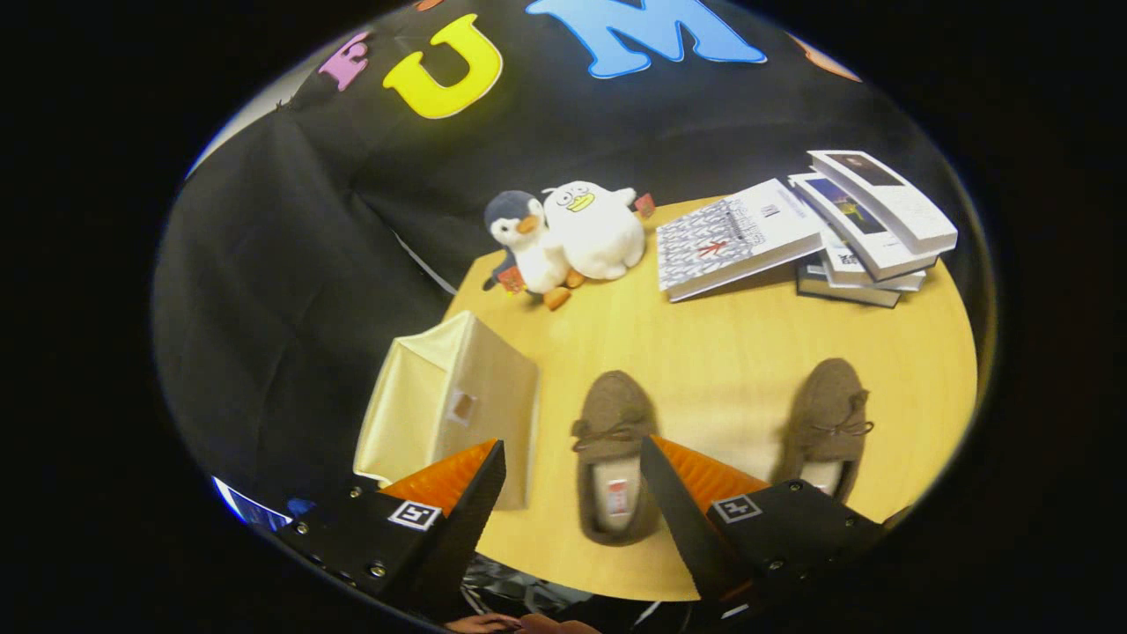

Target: Open the storage box then place both shoes into the box .Put the left shoe in first, then the right shoe, with the right side of both shoes facing outward in a uniform manner.

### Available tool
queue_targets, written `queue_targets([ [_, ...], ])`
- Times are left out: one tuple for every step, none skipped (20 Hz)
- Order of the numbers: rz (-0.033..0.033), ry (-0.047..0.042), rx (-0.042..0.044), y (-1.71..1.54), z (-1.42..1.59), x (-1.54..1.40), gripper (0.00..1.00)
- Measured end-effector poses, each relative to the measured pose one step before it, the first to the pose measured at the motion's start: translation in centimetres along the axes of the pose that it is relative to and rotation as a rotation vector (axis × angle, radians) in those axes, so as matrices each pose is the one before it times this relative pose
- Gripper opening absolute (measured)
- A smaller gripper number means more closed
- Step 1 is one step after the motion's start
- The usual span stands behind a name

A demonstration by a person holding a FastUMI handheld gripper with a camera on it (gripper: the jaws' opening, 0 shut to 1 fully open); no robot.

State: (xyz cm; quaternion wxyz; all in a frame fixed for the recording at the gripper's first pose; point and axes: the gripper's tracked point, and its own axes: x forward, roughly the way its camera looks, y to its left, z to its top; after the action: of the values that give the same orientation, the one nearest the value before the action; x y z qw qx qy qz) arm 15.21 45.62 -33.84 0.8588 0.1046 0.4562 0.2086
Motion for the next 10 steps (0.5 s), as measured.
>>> queue_targets([
  [-0.02232,0.01724,-0.02154,-0.787,-0.368,-0.080,0.96],
  [-0.01515,0.02019,-0.01229,-0.496,-0.481,-0.006,0.96],
  [-0.01354,0.02043,-0.00639,-0.367,-0.487,0.094,0.96],
  [-0.01391,0.02127,-0.00492,-0.389,-0.452,0.216,0.96],
  [-0.01303,0.02389,-0.00853,-0.290,-0.522,0.109,0.96],
  [-0.01208,0.02576,-0.01039,-0.291,-0.452,0.146,0.96],
  [-0.01033,0.02635,-0.01159,-0.285,-0.475,0.331,0.96],
  [-0.01069,0.02782,-0.01136,-0.261,-0.519,0.474,0.96],
  [-0.01852,0.02994,-0.01247,-0.358,-0.394,0.197,0.96],
  [-0.01089,0.02091,-0.01588,-0.169,-0.261,-0.016,0.96],
])
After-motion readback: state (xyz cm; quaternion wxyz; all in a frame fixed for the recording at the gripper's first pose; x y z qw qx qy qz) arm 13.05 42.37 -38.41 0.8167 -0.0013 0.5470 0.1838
